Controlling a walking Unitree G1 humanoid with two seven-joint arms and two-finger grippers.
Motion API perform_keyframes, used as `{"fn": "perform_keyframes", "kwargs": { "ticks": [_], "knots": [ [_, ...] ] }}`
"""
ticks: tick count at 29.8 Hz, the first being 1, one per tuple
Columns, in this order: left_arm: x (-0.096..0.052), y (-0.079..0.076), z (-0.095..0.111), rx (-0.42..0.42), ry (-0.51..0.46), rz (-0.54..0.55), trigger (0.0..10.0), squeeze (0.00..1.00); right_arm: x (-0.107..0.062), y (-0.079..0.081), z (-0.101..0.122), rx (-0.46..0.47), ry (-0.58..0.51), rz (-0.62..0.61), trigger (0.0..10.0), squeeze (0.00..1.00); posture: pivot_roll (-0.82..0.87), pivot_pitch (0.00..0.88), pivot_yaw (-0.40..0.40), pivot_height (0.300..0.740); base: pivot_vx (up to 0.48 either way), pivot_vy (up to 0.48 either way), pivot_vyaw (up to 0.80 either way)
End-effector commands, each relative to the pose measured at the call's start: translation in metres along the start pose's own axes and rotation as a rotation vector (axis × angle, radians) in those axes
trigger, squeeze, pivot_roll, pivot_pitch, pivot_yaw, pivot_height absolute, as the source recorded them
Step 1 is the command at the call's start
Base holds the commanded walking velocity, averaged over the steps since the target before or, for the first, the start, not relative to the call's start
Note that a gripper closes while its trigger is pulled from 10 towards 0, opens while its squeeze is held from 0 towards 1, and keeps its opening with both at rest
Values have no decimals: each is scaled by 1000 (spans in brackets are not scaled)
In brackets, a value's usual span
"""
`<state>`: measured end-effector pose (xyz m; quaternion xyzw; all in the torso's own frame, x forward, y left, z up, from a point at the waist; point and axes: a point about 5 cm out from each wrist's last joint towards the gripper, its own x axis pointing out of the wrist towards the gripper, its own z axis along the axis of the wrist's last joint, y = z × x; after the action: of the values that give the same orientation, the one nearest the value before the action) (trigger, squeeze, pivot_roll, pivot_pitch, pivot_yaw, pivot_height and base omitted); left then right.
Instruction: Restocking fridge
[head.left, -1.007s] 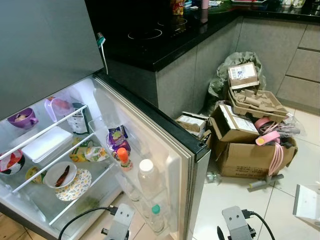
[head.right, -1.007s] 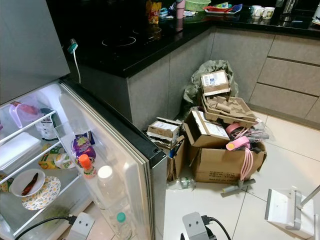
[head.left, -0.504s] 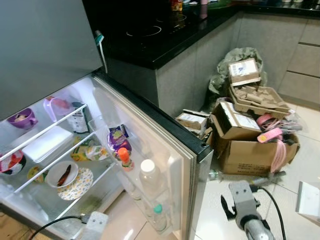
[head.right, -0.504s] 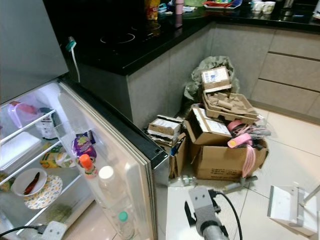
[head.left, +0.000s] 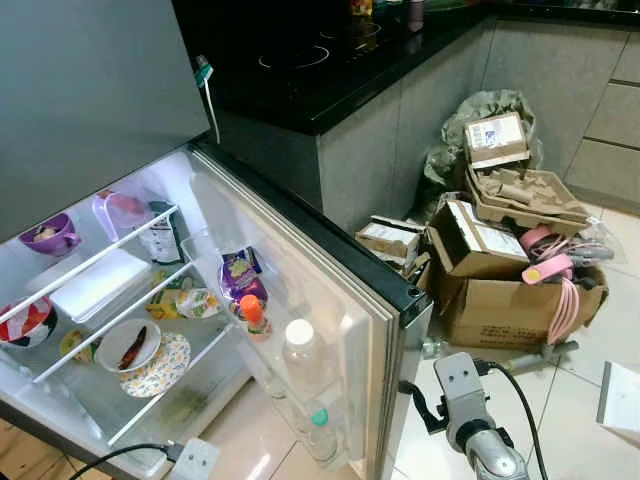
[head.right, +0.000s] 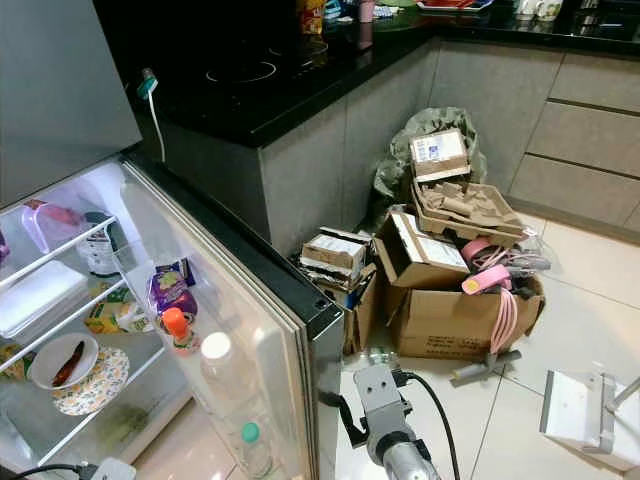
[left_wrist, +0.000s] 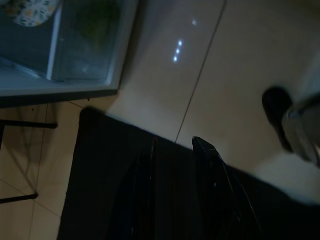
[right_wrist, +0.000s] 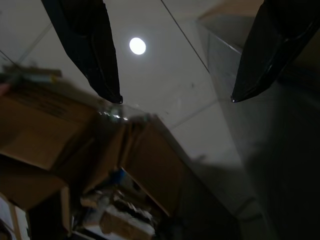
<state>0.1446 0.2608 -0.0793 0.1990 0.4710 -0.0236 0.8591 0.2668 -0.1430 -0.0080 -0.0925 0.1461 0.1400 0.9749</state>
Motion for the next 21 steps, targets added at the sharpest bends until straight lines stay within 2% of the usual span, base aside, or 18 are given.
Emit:
{"fn": "perform_keyframes", "kwargs": {
  "ticks": [1,2,4,8,10,11,12,14,16,20,21],
  "knots": [
    [-2,-5,-13,14,50,-14,10000,0,6,17,14,-14,-75,109,10000,0,-129,56,66,740,0,0,0],
    [-2,-5,-13,14,50,-14,10000,0,6,17,14,-14,-75,109,10000,0,-129,56,66,740,0,0,0],
    [-6,-3,-26,-15,107,2,10000,0,11,39,31,-51,-144,246,10000,0,-127,57,67,740,0,0,0],
    [-6,-2,-28,-32,121,9,10000,0,12,44,34,-61,-159,279,10000,0,-125,57,67,740,0,0,0],
    [-10,5,-41,-109,199,93,10000,0,12,66,44,-57,-202,394,10000,0,-122,59,66,740,0,0,0],
    [-10,5,-41,-109,199,93,10000,0,12,66,44,-57,-202,394,10000,0,-122,59,66,740,0,0,0],
    [-12,9,-47,-149,236,134,10000,0,11,77,49,-51,-219,451,10000,0,-122,61,66,740,0,0,0],
    [-17,17,-60,-183,318,211,10000,0,6,100,57,-12,-249,576,10000,0,-123,63,66,740,0,0,0],
    [-20,21,-67,-181,347,240,10000,0,0,113,63,20,-270,654,10000,0,-121,63,64,740,0,0,0],
    [-23,23,-71,-178,356,249,10000,0,-5,114,60,15,-264,677,10000,0,-120,64,63,740,0,0,0],
    [-23,23,-73,-171,359,247,10000,0,-7,105,47,-3,-222,645,10000,0,-120,64,61,740,0,0,0]
  ]
}}
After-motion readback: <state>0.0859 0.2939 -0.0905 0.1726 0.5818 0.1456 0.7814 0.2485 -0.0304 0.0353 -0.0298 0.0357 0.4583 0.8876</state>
